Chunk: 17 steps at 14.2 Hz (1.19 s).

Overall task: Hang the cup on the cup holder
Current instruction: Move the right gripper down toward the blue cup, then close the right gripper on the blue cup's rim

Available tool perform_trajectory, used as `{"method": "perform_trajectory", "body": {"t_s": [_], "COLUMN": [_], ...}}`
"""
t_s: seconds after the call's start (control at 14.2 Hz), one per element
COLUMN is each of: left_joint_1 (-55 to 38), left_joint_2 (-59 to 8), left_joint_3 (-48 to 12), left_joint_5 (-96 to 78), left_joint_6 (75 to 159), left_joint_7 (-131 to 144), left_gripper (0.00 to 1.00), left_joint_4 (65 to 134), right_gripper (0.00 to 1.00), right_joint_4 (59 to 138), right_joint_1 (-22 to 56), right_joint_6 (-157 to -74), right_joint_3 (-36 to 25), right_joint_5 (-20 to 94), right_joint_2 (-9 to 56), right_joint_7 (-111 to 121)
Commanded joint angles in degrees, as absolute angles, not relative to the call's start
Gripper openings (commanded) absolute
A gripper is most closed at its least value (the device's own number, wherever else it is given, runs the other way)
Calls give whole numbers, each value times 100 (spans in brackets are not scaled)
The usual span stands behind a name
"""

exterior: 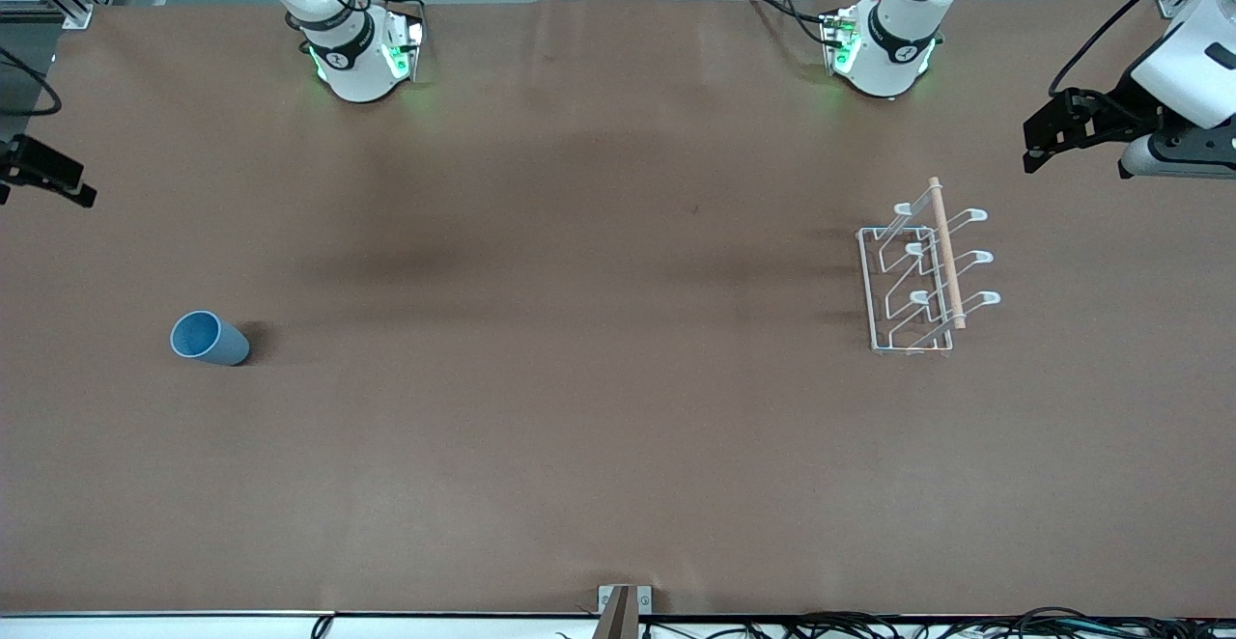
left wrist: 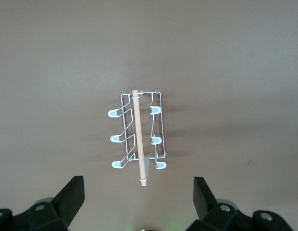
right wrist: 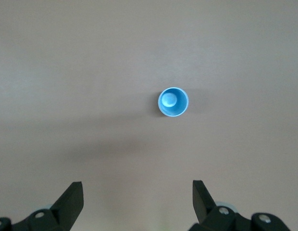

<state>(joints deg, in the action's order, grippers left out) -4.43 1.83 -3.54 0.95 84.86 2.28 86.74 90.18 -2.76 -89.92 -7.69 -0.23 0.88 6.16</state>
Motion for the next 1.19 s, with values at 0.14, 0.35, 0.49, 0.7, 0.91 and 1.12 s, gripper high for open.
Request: {"method": "perform_trajectory", "body": {"t_s": [0.14, 0.35, 0.49, 0.7, 0.91, 1.12], "left_joint_1": [-422, -457, -457, -457, -448, -439], "left_joint_2": [149, 141, 141, 132, 132, 132], "left_joint_3": [-352, -360, -352, -352, -352, -352], "left_joint_5": [26, 9, -88, -97, -176, -202], "left_joint_6": [8393, 8394, 8394, 8394, 8394, 8394], "left_joint_7": [272, 299, 316, 299, 299, 273], "left_gripper": [100, 100, 100, 100, 100, 100], "left_joint_4": [8561, 8561, 8561, 8561, 8561, 8561], "right_gripper": [100, 100, 100, 100, 100, 100], "right_joint_4": [10253, 10818, 10828, 10811, 10784, 10749], "right_joint_1": [-325, -334, -334, -325, -343, -360], "right_joint_6": [-10359, -11134, -11276, -11680, -12407, -12753], "right_joint_3": [-1300, -1476, -1581, -1582, -1582, -1582], "right_joint_5": [26, 18, 9, 26, 44, 236], "right_joint_2": [220, 499, 956, 1510, 2089, 2434], "right_joint_7": [957, 1099, 1090, 1081, 1081, 1046]}}
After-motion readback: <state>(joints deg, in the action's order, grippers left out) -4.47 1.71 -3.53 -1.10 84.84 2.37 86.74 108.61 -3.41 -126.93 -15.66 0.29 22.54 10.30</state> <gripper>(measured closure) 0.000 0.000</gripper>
